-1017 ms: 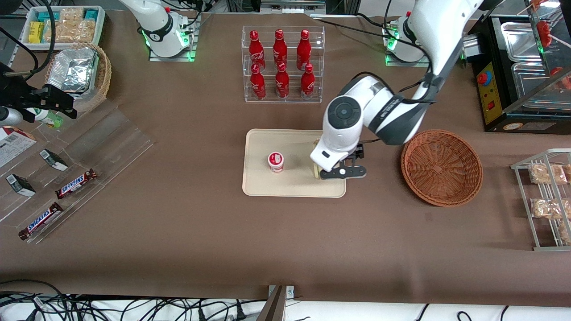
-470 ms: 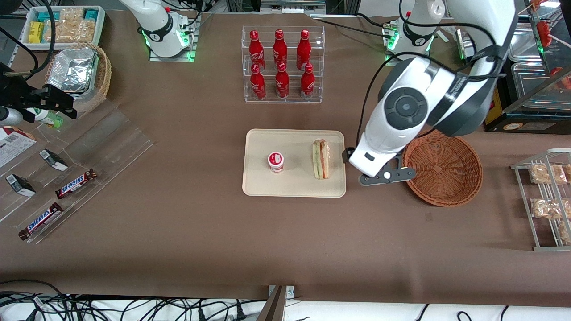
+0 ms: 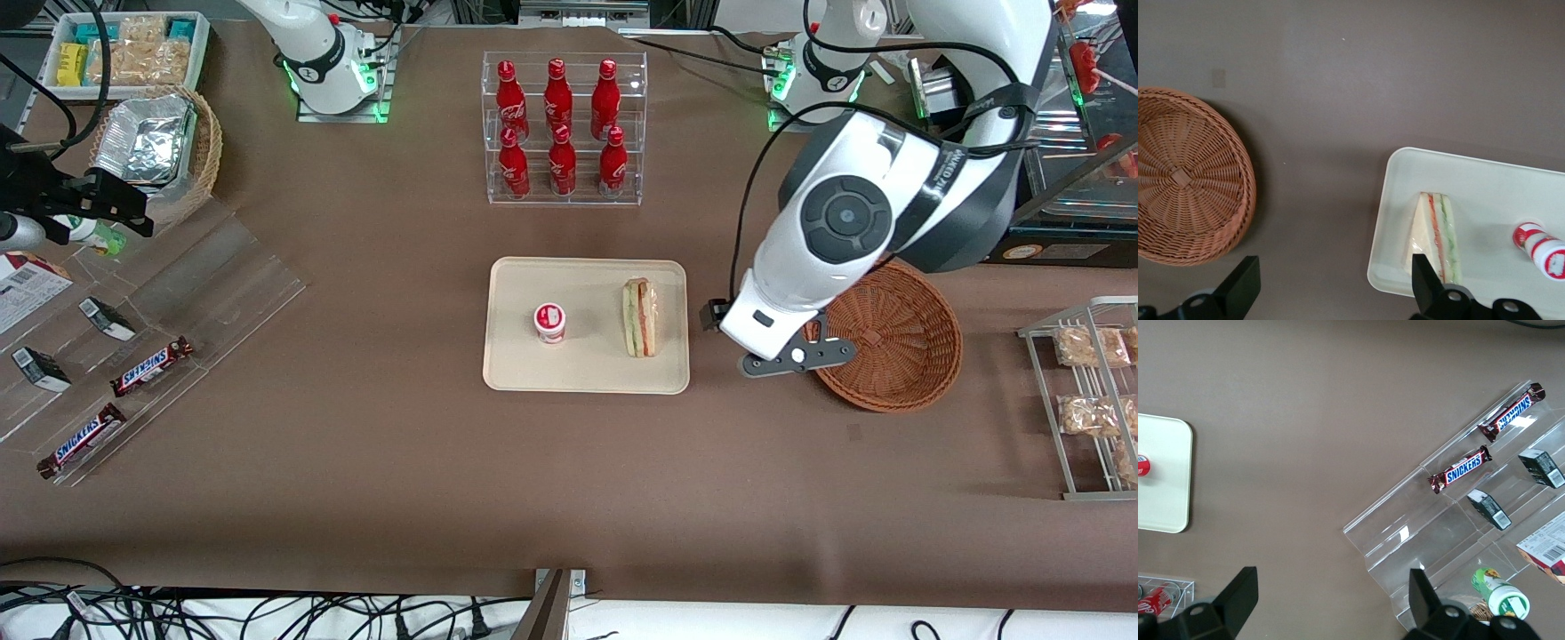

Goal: Place sandwich from basket to tray

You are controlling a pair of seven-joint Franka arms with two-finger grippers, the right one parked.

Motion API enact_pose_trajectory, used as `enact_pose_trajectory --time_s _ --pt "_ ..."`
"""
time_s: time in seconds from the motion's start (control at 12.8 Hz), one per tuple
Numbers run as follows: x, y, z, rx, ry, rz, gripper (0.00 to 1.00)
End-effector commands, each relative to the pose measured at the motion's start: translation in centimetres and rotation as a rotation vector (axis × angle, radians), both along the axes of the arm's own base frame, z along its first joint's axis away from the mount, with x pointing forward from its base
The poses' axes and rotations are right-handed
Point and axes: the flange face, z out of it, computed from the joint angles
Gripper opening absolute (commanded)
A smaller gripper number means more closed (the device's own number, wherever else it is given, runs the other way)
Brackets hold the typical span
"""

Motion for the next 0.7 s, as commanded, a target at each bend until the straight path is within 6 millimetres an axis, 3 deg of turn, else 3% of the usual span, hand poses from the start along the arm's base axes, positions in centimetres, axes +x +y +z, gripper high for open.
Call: enact_pose_trajectory --time_s 0.0,0.08,0.47,0.63 --pt "1.7 4.4 0.5 -0.027 0.014 -0.017 1.0" --pt "2.4 6.3 0.5 -0.032 0.014 -0.024 1.0" --pt "3.5 10.0 -0.3 -0.016 0.029 -0.13 1.0" --pt "4.2 13.4 -0.7 -0.031 0.044 -0.156 1.0"
